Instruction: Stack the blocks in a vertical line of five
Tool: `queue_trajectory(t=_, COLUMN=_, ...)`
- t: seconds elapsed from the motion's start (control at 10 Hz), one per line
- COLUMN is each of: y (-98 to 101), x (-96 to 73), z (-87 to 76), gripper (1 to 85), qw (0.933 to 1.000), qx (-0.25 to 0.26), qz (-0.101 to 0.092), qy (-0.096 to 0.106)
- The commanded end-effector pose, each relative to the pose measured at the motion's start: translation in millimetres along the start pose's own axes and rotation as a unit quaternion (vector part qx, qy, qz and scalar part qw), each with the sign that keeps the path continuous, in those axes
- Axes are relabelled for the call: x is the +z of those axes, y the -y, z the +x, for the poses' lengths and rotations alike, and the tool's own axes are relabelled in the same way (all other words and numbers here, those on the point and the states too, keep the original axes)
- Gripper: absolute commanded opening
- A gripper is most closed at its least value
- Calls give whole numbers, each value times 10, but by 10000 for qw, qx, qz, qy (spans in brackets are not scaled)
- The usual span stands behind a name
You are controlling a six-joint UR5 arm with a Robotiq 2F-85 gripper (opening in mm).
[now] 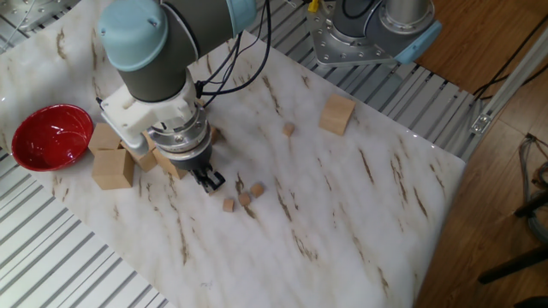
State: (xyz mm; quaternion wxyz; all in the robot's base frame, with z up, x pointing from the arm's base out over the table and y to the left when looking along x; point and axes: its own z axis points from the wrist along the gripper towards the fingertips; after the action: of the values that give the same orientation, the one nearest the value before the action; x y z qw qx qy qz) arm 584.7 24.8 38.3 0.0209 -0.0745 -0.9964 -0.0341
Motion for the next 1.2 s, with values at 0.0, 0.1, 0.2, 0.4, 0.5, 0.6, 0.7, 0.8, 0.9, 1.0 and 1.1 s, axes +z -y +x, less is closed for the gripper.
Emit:
queue_trajectory(t=0.0, y=21, x=15, z=0, gripper=10, qw=10000, qx=-2, qz=22, qy=-1)
queue_trajectory(t=0.1, y=34, x=24, z=-6, gripper=10, qw=10000, qx=-1, qz=52, qy=3)
queue_trajectory(t=0.2, y=34, x=24, z=-6, gripper=10, qw=10000, qx=-9, qz=52, qy=3)
queue_trajectory(t=0.4, y=37, x=26, z=5, gripper=10, qw=10000, qx=-24, qz=56, qy=-20)
queue_trajectory(t=0.5, y=34, x=26, z=8, gripper=10, qw=10000, qx=-24, qz=49, qy=-28)
queue_trajectory(t=0.6, y=33, x=28, z=7, gripper=10, qw=10000, qx=-32, qz=49, qy=-29)
queue_trajectory(t=0.7, y=23, x=30, z=17, gripper=10, qw=10000, qx=-56, qz=29, qy=-47)
queue_trajectory(t=0.8, y=27, x=34, z=26, gripper=10, qw=9999, qx=-117, qz=32, qy=-71)
queue_trajectory(t=0.9, y=16, x=47, z=31, gripper=10, qw=9999, qx=-126, qz=-4, qy=-91)
queue_trajectory(t=1.0, y=16, x=47, z=31, gripper=10, qw=9999, qx=-126, qz=-4, qy=-91)
queue_trajectory(t=1.1, y=15, x=47, z=27, gripper=10, qw=9999, qx=-134, qz=-5, qy=-84)
